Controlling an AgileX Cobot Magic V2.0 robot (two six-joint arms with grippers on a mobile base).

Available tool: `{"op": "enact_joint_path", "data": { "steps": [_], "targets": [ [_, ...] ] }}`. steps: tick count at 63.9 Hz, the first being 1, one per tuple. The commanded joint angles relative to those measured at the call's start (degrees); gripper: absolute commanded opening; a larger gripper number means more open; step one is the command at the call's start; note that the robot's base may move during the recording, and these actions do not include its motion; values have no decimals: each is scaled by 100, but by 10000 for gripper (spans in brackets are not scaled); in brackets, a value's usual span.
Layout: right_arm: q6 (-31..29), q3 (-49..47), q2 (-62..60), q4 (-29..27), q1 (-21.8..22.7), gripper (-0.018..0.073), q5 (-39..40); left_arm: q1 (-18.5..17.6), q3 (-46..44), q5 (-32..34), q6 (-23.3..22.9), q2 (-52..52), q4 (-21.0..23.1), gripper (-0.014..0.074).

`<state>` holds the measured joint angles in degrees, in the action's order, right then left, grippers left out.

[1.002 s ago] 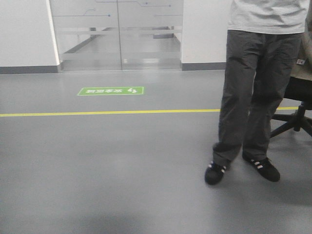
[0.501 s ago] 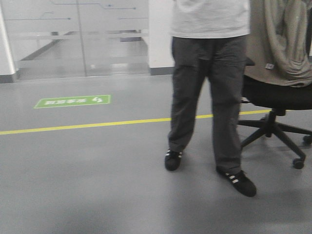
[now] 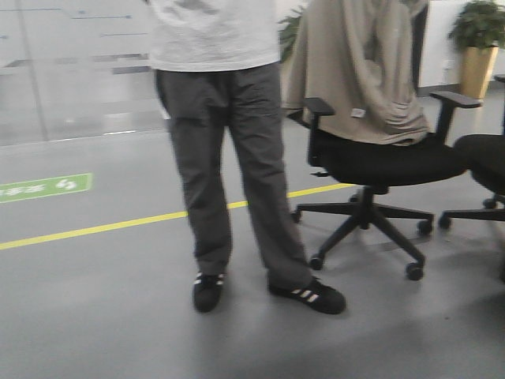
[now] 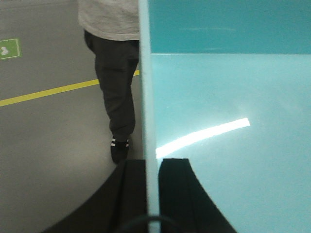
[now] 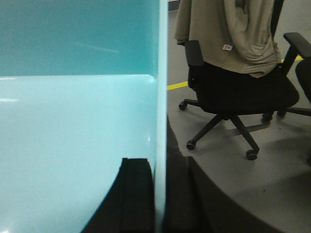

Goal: Fetch blue bin and place on conveyor start
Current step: 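Hold the bin in both grippers while driving to the conveyor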

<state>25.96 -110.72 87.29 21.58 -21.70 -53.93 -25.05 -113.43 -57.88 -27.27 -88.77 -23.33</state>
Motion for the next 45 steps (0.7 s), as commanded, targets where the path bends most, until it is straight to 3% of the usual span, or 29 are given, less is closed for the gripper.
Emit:
{"op": "enact_joint_path", "data": {
  "steps": [1, 45],
  "targets": [
    [-63, -53, -62, 246, 36, -162, 211, -21, -57, 213, 23, 104, -137, -111],
    [-63, -53, -62, 222, 36, -162, 194, -21, -57, 213, 23, 104, -137, -111]
  ]
}}
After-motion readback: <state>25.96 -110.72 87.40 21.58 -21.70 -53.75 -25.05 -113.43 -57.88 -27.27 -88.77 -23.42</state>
